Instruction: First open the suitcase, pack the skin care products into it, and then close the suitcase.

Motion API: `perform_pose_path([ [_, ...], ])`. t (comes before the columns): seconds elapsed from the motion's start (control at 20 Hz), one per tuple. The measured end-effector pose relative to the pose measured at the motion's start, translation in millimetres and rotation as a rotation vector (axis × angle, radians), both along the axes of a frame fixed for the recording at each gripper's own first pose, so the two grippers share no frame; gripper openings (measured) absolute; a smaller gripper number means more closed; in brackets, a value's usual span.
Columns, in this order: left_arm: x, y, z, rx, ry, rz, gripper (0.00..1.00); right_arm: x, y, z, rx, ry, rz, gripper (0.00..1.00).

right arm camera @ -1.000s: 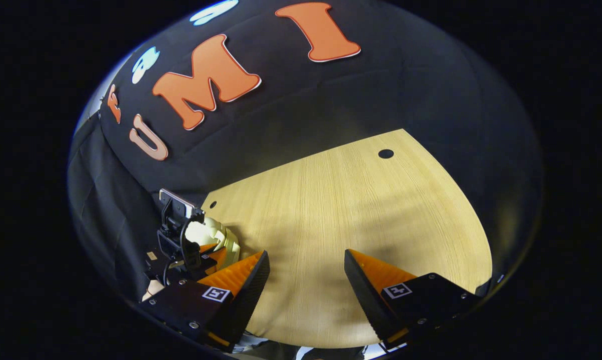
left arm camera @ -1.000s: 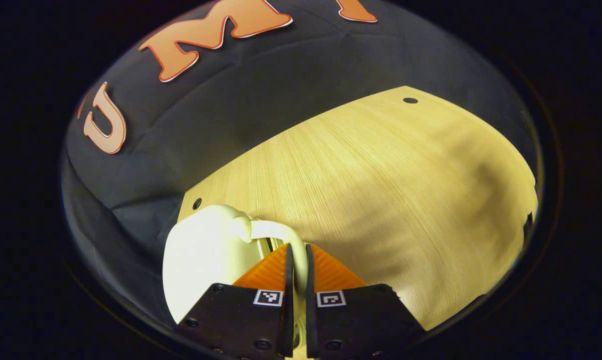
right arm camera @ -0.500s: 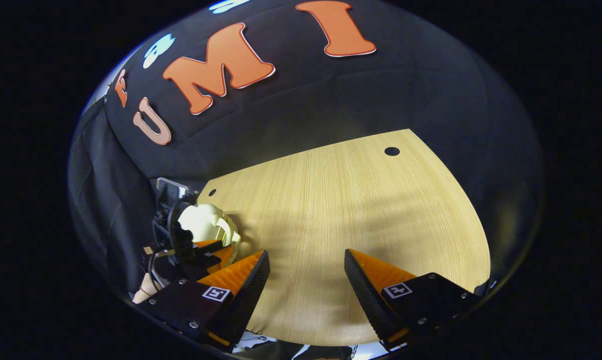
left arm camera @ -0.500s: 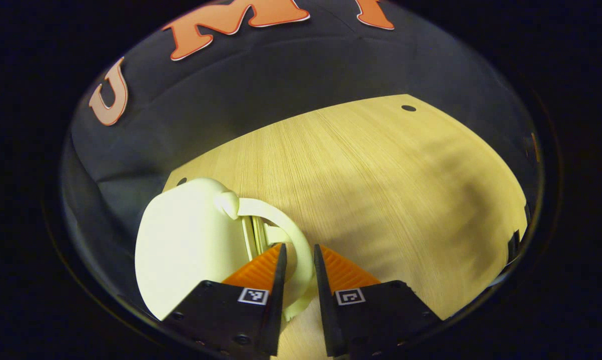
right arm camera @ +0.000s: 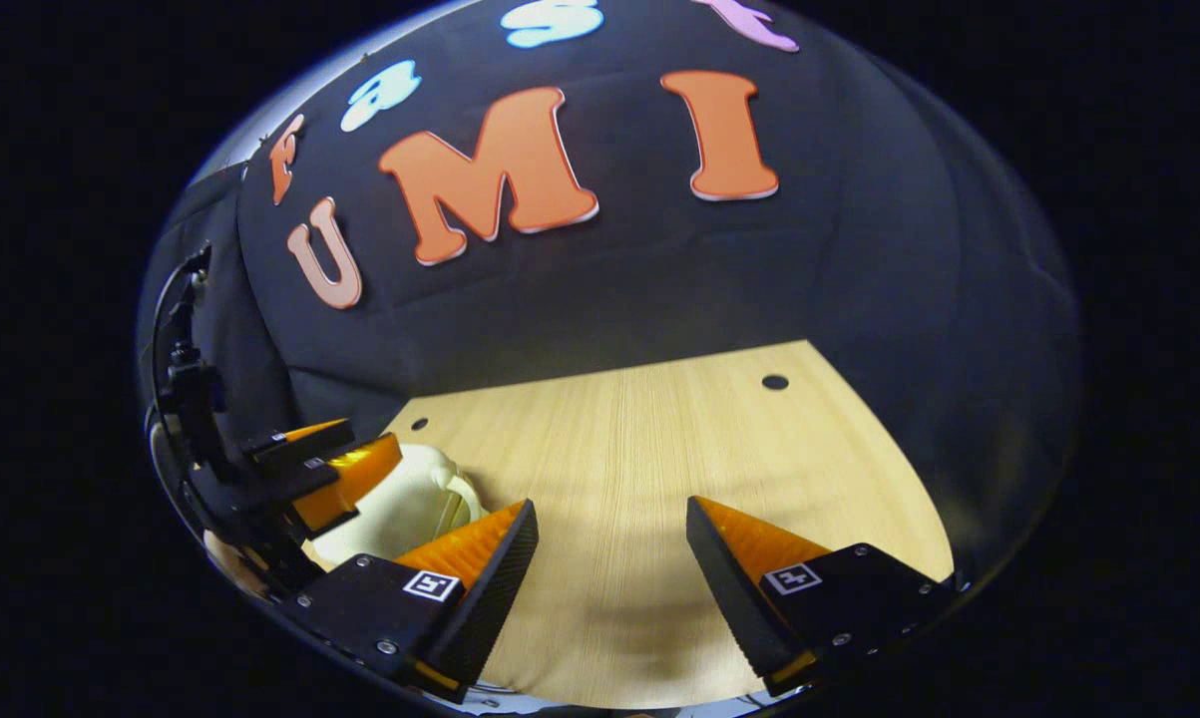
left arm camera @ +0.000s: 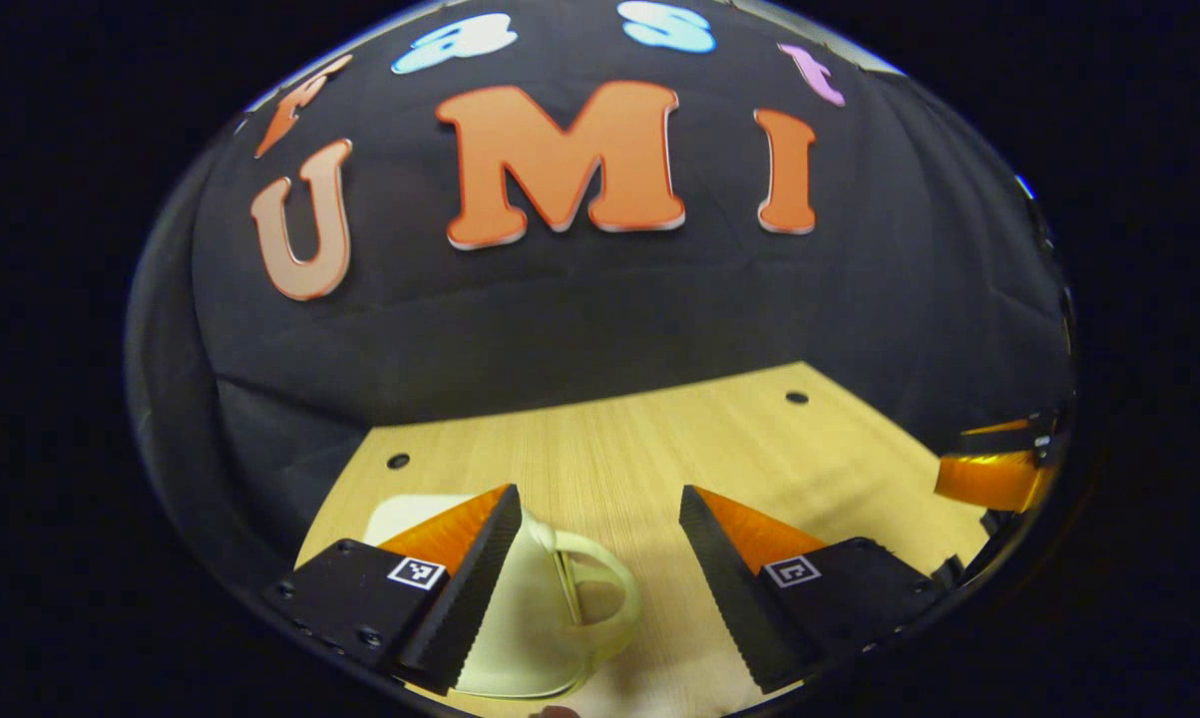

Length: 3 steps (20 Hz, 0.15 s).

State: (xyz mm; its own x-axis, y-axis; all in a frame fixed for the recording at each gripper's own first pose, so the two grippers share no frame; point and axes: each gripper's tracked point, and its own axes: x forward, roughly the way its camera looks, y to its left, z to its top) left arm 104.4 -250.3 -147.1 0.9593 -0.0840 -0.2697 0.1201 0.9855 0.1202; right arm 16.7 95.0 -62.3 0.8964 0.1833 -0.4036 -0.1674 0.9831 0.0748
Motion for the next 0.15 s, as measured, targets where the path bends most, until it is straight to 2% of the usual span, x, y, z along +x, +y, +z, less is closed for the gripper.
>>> perform_pose_path([
  [0.15,-21,8,59,-0.009,-0.130,0.014,1.00,-9,6,33,-0.013,-0.119,-0.037,0.95],
])
